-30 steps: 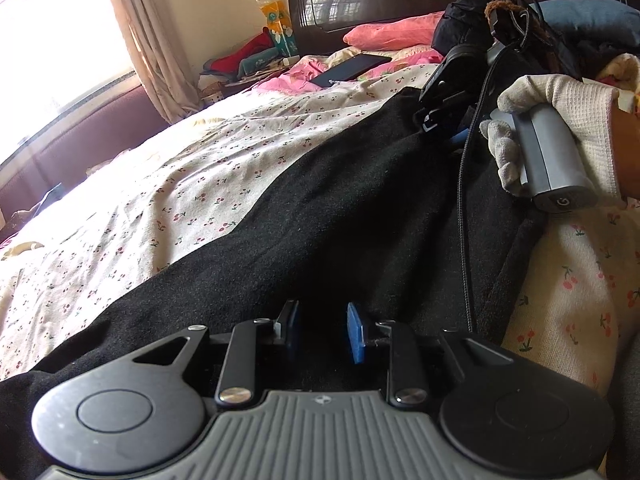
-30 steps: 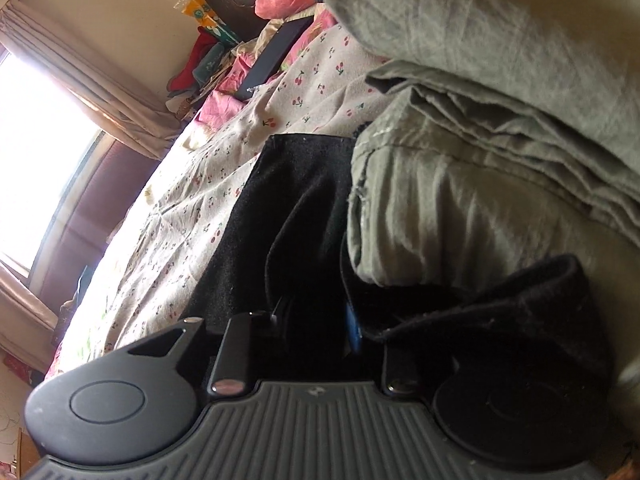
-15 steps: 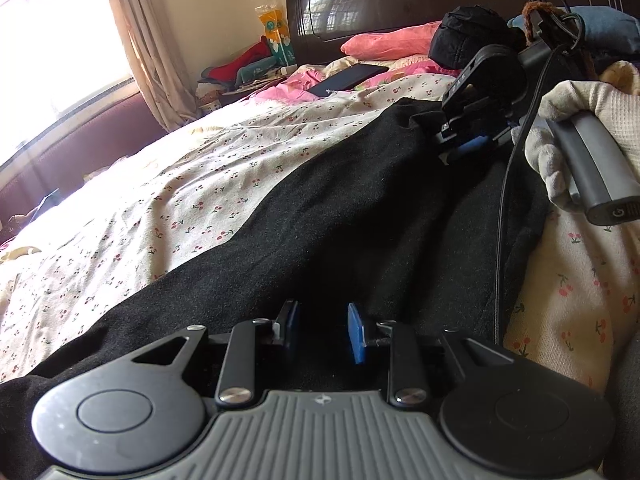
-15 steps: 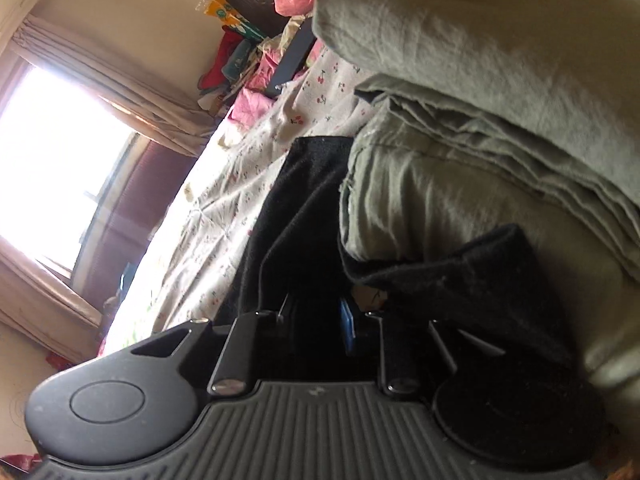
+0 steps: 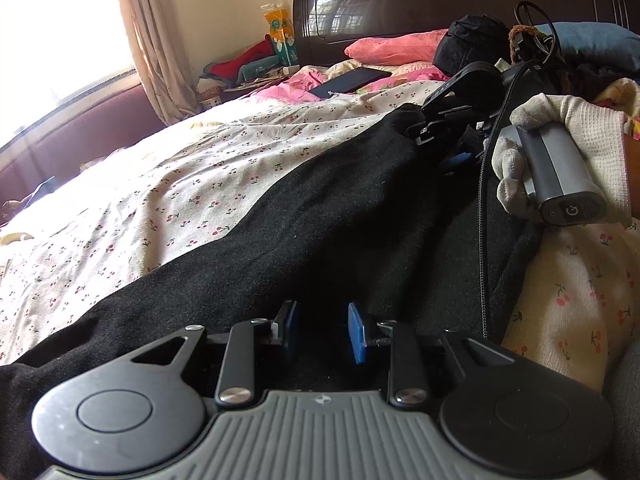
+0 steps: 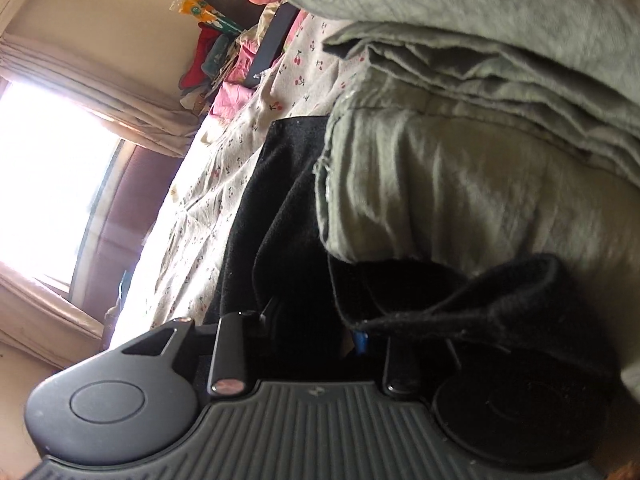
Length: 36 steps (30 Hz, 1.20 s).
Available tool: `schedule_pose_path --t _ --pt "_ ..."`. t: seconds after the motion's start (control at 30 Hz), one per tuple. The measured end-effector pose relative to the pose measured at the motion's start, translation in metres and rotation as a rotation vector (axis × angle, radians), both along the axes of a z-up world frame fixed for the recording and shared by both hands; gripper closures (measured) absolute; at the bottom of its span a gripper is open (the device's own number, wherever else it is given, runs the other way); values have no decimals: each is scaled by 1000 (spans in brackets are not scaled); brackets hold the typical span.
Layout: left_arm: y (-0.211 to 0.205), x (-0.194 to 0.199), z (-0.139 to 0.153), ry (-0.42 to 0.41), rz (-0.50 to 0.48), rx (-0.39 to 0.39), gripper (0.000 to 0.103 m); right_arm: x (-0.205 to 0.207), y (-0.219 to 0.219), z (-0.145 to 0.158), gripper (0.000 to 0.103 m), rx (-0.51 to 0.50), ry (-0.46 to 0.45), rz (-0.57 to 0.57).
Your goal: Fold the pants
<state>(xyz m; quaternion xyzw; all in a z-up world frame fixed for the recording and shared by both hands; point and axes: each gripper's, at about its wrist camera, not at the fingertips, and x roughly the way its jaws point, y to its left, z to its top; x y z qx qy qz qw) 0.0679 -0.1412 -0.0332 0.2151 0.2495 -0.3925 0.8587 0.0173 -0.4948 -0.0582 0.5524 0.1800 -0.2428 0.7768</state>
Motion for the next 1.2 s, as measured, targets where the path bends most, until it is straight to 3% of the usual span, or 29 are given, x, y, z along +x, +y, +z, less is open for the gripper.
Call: schedule_pose_path --t 0.13,0.23,0.3,0.5,0.63,0.73,0.87,0.97,1.1,1.2 --pt "-2 1 0 -2 -3 5 61 9 0 -4 69 -9 -37 36" --pt "-2 1 3 7 1 6 61 6 -5 -7 92 39 -69 57" --pt "-3 1 6 8 6 4 61 -3 -5 -1 93 39 -88 64" --pt "-9 -20 19 -24 -37 -10 60 -40 -2 58 96 -109 -131 97" --pt "-20 -38 21 -66 -90 12 49 -71 12 92 96 -183 -144 147" --pt "-37 -45 12 -83 -118 65 49 -87 26 98 96 -236 -80 158" --pt "-57 -51 -2 -139 -142 138 49 -102 43 84 92 -329 54 139" --pt "-62 -51 -4 -142 -137 159 50 -104 31 61 89 -236 8 133" --pt "-61 -43 0 -96 -117 167 65 -101 13 32 81 -77 -81 93" --pt "-57 -35 0 -64 -90 158 65 -91 8 21 74 -30 -144 121"
